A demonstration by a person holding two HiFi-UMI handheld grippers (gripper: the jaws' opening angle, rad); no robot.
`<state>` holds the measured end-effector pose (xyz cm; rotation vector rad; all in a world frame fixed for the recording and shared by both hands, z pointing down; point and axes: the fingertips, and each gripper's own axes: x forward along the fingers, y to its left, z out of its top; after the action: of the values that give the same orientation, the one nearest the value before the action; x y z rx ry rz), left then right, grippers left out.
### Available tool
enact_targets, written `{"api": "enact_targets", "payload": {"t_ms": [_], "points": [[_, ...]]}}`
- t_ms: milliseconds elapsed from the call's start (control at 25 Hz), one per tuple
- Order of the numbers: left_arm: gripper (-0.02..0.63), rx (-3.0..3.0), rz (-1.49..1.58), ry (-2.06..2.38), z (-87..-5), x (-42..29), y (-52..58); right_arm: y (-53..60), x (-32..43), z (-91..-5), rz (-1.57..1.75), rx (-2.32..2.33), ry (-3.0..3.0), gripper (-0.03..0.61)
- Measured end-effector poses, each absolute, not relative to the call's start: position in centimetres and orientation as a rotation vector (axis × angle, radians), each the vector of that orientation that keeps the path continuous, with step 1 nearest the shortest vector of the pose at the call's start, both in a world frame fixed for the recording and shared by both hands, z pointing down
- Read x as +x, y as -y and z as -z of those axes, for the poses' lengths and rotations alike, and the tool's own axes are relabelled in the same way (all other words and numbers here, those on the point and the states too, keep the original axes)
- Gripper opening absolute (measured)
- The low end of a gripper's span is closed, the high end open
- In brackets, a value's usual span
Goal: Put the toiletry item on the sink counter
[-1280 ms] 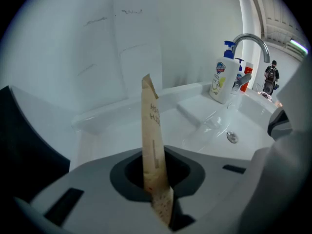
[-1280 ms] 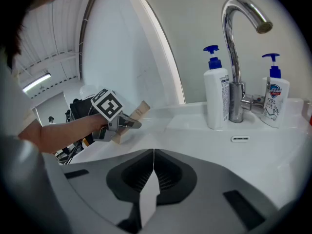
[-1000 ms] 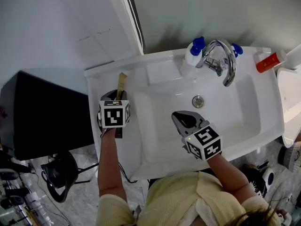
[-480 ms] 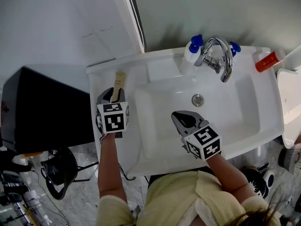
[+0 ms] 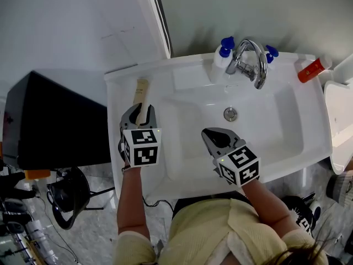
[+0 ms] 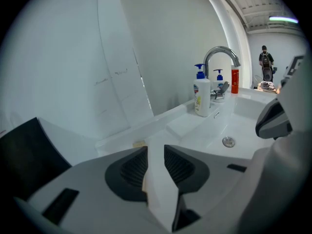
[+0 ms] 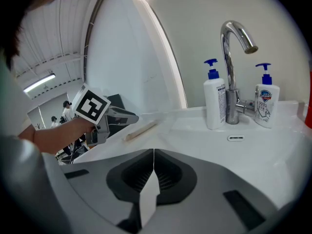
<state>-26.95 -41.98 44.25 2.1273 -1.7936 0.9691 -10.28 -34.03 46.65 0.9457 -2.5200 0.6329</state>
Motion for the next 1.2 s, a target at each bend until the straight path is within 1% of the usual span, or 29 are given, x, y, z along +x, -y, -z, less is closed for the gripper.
{"api": "enact_targets", "payload": {"t_ms": [80, 360, 520, 720, 1200], "points": [[0.126, 2.156, -0.996, 1.818, -43.5, -26.2, 41.3, 33.7, -10.0, -46.4, -0.629, 0.950, 2.524, 0.026], [0.109, 2.245, -1.052, 1.860, -41.2, -23.4, 38.9, 32.5, -9.1, -45.2, -0.613, 0.975, 2.548, 0.026], [0.098, 2.249, -1.031, 1.848, -40.9, -22.4, 37.6, 32.0, -8.4, -44.6, -0.609, 0.995, 2.557, 0.026], [0.086, 2.248, -1.092, 1.867, -40.9, -21.6, 35.9, 31.2, -7.7, -44.0, -0.598, 1.008, 2.567, 0.026], [0.073, 2.261, -1.061, 1.864, -39.8, -19.5, 31.6, 28.4, -6.5, -42.4, -0.547, 1.001, 2.602, 0.026]]}}
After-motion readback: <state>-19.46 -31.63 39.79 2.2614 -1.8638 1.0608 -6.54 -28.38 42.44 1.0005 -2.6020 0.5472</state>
